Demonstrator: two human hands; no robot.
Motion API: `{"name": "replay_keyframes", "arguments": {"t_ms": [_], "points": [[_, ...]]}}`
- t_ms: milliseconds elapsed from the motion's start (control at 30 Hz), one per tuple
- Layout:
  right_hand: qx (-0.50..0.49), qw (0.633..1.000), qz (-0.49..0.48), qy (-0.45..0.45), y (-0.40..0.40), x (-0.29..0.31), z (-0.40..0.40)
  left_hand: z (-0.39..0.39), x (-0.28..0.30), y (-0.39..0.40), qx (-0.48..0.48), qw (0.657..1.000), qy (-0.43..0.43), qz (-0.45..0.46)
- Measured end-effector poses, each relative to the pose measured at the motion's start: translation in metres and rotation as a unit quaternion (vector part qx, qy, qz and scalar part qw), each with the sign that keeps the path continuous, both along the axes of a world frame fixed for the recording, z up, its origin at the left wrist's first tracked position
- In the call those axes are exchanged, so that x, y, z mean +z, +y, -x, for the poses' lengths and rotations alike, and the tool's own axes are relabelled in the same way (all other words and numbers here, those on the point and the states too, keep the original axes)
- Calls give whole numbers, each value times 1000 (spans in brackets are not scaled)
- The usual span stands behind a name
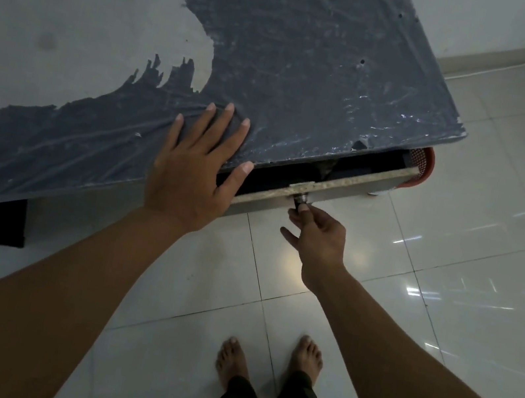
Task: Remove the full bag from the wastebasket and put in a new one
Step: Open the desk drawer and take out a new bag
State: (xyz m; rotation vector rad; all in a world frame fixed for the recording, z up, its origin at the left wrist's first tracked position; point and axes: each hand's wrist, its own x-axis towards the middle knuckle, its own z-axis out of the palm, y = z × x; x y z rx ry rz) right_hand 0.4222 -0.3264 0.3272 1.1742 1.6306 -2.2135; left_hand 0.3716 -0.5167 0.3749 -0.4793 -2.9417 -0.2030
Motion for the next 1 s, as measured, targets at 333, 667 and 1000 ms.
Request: {"name": "replay_keyframes", "arguments": {"t_ms": [333,667,1000], "points": [[79,954,-288,4,2,-25,-66,-1,-3,2,2,1000,19,-10],[-6,976,-218,-26,-6,-44,-85,-2,-4,1,4,999,33,0],[29,972,-227,-61,-1,-54,-78,-2,-6,1,-3,999,39,-1]]}}
